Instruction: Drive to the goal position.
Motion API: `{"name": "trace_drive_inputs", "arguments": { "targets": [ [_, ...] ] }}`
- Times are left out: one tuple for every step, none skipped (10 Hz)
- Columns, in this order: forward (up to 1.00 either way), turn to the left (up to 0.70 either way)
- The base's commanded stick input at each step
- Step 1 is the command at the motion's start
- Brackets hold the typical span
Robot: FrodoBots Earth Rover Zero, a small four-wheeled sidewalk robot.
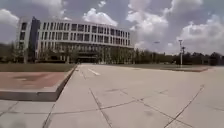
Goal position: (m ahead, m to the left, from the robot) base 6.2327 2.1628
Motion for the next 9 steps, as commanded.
{"name": "trace_drive_inputs", "arguments": {
  "targets": [
    [0.70, 0.01],
    [0.70, 0.01],
    [0.70, 0.01],
    [0.70, 0.01],
    [0.70, 0.01],
    [0.70, 0.01],
    [0.70, 0.01],
    [0.70, 0.01],
    [0.70, 0.01]
  ]
}}
